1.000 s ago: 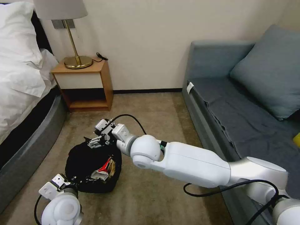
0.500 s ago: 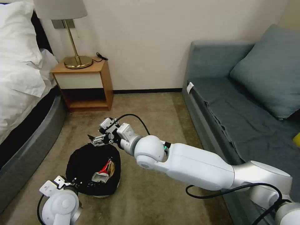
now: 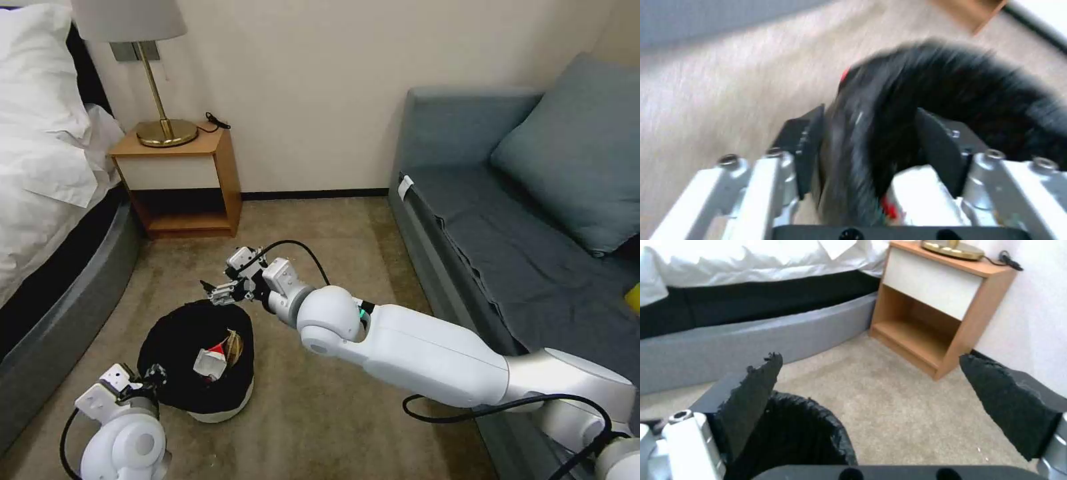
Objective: Pick up the trash bin, then pick up the garbage on the floor and place it into the trash bin.
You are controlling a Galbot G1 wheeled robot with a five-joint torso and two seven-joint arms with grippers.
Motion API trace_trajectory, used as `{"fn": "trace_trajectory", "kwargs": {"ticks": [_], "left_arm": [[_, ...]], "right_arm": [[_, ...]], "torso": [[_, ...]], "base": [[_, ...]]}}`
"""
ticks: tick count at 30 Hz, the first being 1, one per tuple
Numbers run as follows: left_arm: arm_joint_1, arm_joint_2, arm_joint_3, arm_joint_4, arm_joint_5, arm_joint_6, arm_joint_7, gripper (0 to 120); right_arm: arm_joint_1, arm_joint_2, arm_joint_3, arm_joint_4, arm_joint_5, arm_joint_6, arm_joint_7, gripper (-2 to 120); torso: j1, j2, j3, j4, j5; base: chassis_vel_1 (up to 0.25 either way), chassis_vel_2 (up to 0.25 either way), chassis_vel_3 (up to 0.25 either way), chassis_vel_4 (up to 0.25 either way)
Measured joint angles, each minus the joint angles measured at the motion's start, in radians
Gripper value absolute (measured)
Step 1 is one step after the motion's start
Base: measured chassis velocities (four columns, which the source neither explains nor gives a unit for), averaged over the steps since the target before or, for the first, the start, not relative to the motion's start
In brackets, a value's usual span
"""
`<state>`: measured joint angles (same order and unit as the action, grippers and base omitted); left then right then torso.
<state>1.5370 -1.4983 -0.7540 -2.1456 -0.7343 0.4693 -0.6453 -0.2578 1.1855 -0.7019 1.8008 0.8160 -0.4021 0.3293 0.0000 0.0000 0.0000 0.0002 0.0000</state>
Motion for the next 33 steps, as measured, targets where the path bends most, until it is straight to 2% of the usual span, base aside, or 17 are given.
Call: {"fn": "trace_trajectory", "kwargs": {"ticks": [1, 3, 5, 6, 10, 11, 14, 16, 17, 19, 21, 22, 24, 26, 29, 31, 33], "left_arm": [[0.0, 0.0, 0.0, 0.0, 0.0, 0.0, 0.0, 64], [0.017, 0.001, -0.005, -0.014, 0.067, -0.057, 0.087, 72], [0.048, 0.005, -0.016, -0.024, 0.191, -0.174, 0.259, 82], [0.048, 0.005, -0.016, -0.024, 0.191, -0.174, 0.259, 82], [0.054, 0.01, -0.023, -0.022, 0.273, -0.284, 0.446, 98], [0.054, 0.01, -0.023, -0.022, 0.273, -0.284, 0.446, 98], [0.057, 0.016, -0.022, -0.022, 0.321, -0.34, 0.572, 100], [0.059, 0.018, -0.019, -0.025, 0.343, -0.36, 0.598, 100], [0.059, 0.018, -0.019, -0.025, 0.343, -0.36, 0.598, 100], [0.06, 0.022, -0.017, -0.025, 0.372, -0.385, 0.619, 100], [0.061, 0.023, -0.017, -0.025, 0.378, -0.388, 0.623, 100], [0.064, 0.027, -0.013, -0.027, 0.396, -0.402, 0.641, 100], [0.07, 0.032, -0.004, -0.034, 0.401, -0.407, 0.653, 100], [0.073, 0.034, 0.001, -0.037, 0.402, -0.409, 0.658, 100], [0.077, 0.042, 0.01, -0.037, 0.42, -0.419, 0.667, 100], [0.079, 0.045, 0.013, -0.038, 0.427, -0.421, 0.668, 100], [0.084, 0.049, 0.018, -0.044, 0.433, -0.423, 0.67, 100]], "right_arm": [[0.0, 0.0, 0.0, 0.0, 0.0, 0.0, 0.0, 100], [-0.019, -0.017, 0.029, 0.01, 0.009, 0.001, 0.001, 100], [-0.073, -0.061, 0.105, 0.036, 0.024, 0.034, 0.001, 100], [-0.073, -0.061, 0.105, 0.036, 0.024, 0.034, 0.001, 100], [-0.173, -0.11, 0.232, 0.077, 0.012, 0.091, 0.007, 100], [-0.173, -0.11, 0.232, 0.077, 0.012, 0.091, 0.007, 100], [-0.286, -0.156, 0.398, 0.148, -0.026, 0.125, 0.045, 100], [-0.363, -0.177, 0.513, 0.203, -0.076, 0.133, 0.049, 100], [-0.363, -0.177, 0.513, 0.203, -0.076, 0.133, 0.049, 100], [-0.464, -0.187, 0.659, 0.26, -0.15, 0.147, 0.047, 100], [-0.485, -0.188, 0.686, 0.271, -0.165, 0.148, 0.047, 100], [-0.59, -0.188, 0.803, 0.325, -0.232, 0.143, 0.045, 100], [-0.706, -0.178, 0.924, 0.39, -0.305, 0.139, 0.045, 100], [-0.759, -0.162, 0.976, 0.421, -0.331, 0.137, 0.046, 100], [-0.921, -0.078, 1.085, 0.501, -0.39, 0.132, 0.051, 100], [-0.974, -0.036, 1.105, 0.52, -0.426, 0.138, 0.051, 100], [-1.063, 0.037, 1.129, 0.546, -0.505, 0.158, 0.046, 100]], "torso": [[0.0, 0.0, 0.0, 0.0, 0.0], [0.0, 0.0, 0.0, 0.0, 0.0001], [0.0, 0.0, 0.0, -0.0002, 0.0002], [0.0, 0.0, 0.0, -0.0002, 0.0002], [0.0, 0.0, 0.0, -0.0003, 0.0004], [0.0, 0.0, 0.0, -0.0003, 0.0004], [0.0, 0.0, 0.0, -0.0001, 0.0004], [0.0, 0.0, 0.0, -0.0002, 0.0002], [0.0, 0.0, 0.0, -0.0002, 0.0002], [0.0, 0.0, 0.0, -0.0002, 0.0003], [0.0, 0.0, 0.0, -0.0002, 0.0002], [0.0, 0.0, 0.0, -0.0002, 0.0003], [0.0, 0.0, 0.0, -0.0005, 0.0004], [0.0, 0.0, 0.0, -0.0006, 0.0001], [0.0, 0.0, 0.0, -0.0003, 0.0001], [0.0, 0.0, 0.0, -0.0003, 0.0], [0.0, 0.0, 0.0, -0.0003, 0.0]], "base": [[0.0, 0.0, 0.0, 0.0], [0.0, 0.0, 0.0, 0.0], [0.0, 0.0, 0.0, 0.0], [0.0, 0.0, 0.0, 0.0], [0.0, 0.0, 0.0, 0.0], [0.0, 0.0, 0.0, 0.0], [0.0, 0.0, 0.0, 0.0], [0.0, 0.0, 0.0, 0.0], [0.0, 0.0, 0.0, 0.0], [0.0, 0.0, 0.0, 0.0], [0.0, 0.0, 0.0, 0.0], [0.0, 0.0, 0.0, 0.0], [0.0, 0.0, 0.0, 0.0], [0.0, 0.0, 0.0, 0.0], [0.0, 0.0, 0.0, 0.0], [0.0, 0.0, 0.0, 0.0], [0.0, 0.0, 0.0, 0.0]]}}
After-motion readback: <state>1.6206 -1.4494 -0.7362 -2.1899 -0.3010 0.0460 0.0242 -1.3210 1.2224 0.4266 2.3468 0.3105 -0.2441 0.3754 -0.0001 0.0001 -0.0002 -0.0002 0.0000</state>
